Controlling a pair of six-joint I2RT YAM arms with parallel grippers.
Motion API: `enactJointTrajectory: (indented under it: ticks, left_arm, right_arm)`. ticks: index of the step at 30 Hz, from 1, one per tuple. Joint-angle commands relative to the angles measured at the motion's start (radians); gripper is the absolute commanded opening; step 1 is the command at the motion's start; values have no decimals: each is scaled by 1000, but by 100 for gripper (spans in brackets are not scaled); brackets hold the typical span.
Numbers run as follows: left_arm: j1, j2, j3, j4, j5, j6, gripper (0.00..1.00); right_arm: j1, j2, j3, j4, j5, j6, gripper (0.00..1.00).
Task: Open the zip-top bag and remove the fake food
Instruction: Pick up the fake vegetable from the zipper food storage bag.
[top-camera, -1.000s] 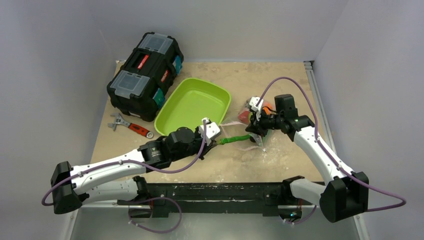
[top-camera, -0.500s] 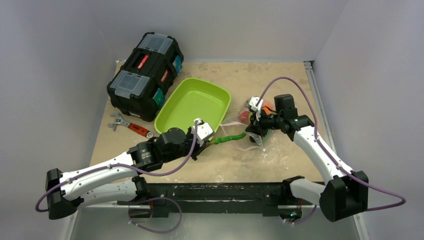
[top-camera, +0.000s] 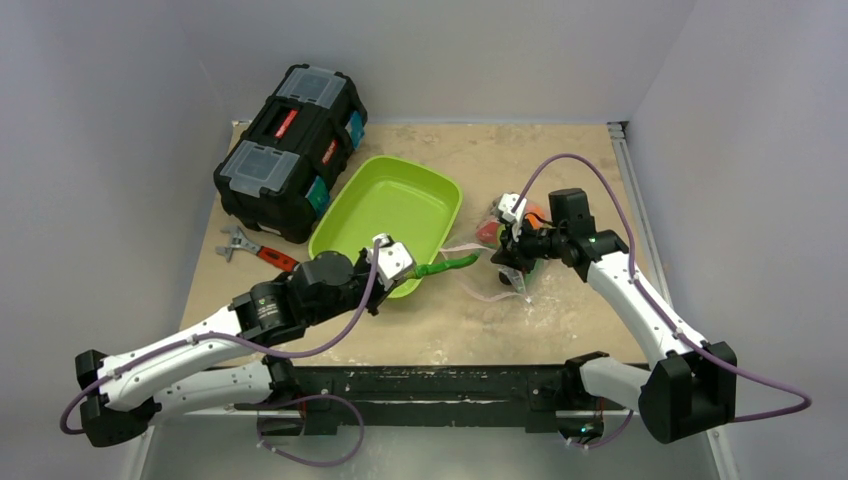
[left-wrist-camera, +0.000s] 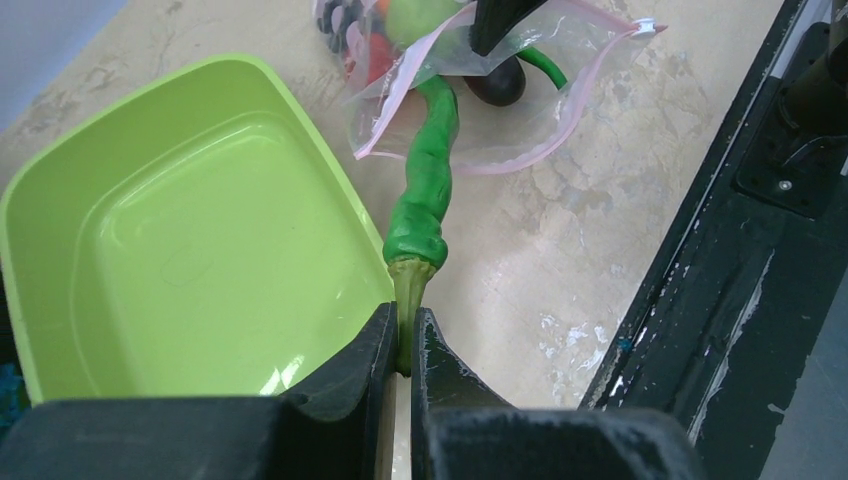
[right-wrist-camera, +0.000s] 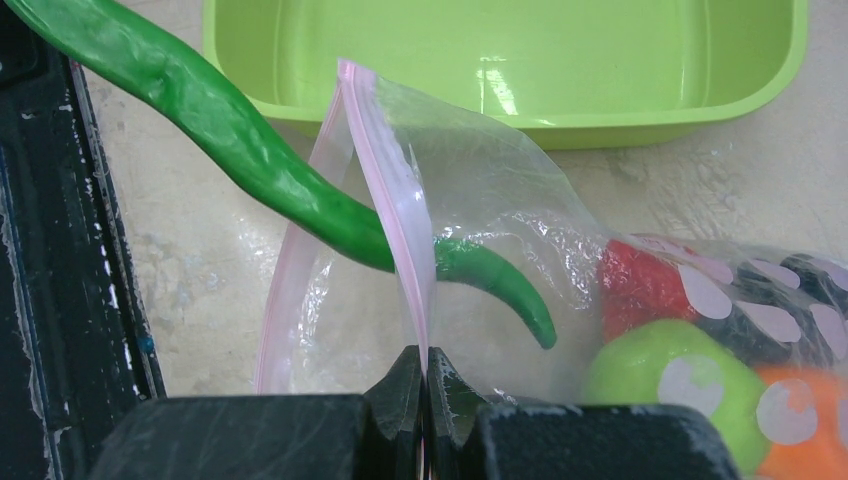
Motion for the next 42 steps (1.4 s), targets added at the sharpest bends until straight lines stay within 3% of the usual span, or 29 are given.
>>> enactJointTrajectory:
  ticks: [1,15,31,42]
  left_arm:
    - [9,-31,73,-66,-44,62,0]
    - [12,-112,157,-195,-138,135,0]
    - [51,-100,172,-165,-216,195,0]
    - [53,-218,195,-183,-52,202,0]
  right_arm:
    - [-6,5,21,20,4,2,0]
    - [-6,9,21,19,4,1,0]
    - [-7,7,22,16,5,-1,0]
    - [-8,9,24,16,3,-1,0]
